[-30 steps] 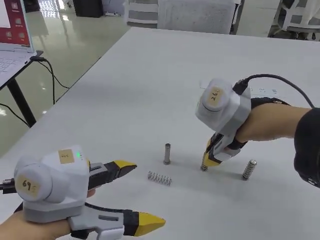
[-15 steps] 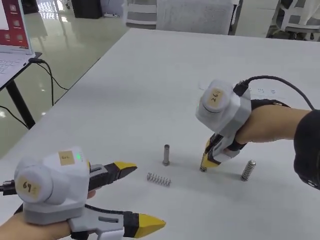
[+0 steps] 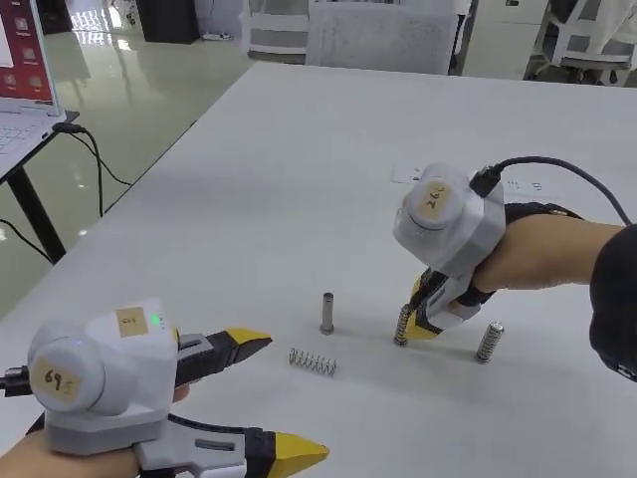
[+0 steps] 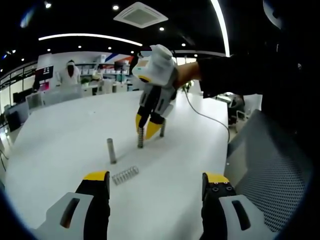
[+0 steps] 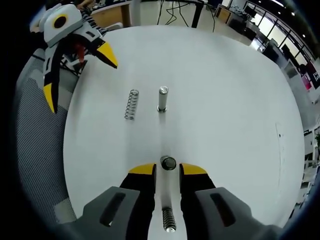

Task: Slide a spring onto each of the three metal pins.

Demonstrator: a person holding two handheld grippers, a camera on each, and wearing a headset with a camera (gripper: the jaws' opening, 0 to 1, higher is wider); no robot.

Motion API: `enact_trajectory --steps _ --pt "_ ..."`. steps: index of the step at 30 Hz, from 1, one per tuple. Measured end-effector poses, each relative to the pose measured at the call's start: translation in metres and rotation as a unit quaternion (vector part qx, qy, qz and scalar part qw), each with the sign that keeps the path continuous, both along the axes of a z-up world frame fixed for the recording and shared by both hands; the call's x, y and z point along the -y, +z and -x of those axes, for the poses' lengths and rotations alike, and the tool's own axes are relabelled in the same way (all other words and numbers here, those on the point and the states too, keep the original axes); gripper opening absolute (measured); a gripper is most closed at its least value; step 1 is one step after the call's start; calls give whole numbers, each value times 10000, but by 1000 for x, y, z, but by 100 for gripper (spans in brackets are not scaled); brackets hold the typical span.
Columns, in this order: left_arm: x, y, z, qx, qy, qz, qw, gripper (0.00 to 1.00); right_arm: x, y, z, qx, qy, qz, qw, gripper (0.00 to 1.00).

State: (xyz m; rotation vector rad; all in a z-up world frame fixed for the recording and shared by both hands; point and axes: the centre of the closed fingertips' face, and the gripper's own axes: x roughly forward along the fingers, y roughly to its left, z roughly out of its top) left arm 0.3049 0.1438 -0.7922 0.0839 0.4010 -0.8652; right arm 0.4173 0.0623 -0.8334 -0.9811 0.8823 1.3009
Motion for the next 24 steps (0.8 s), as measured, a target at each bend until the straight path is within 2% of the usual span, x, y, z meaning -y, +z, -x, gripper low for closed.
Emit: enact_trajectory --steps 10,24 --pt "2 0 0 9 -37 -2 10000 71 9 -3 7 -42 -62 49 10000 16" --pt "3 -2 0 4 -67 -7 10000 71 9 -3 23 -112 -78 -33 9999 16"
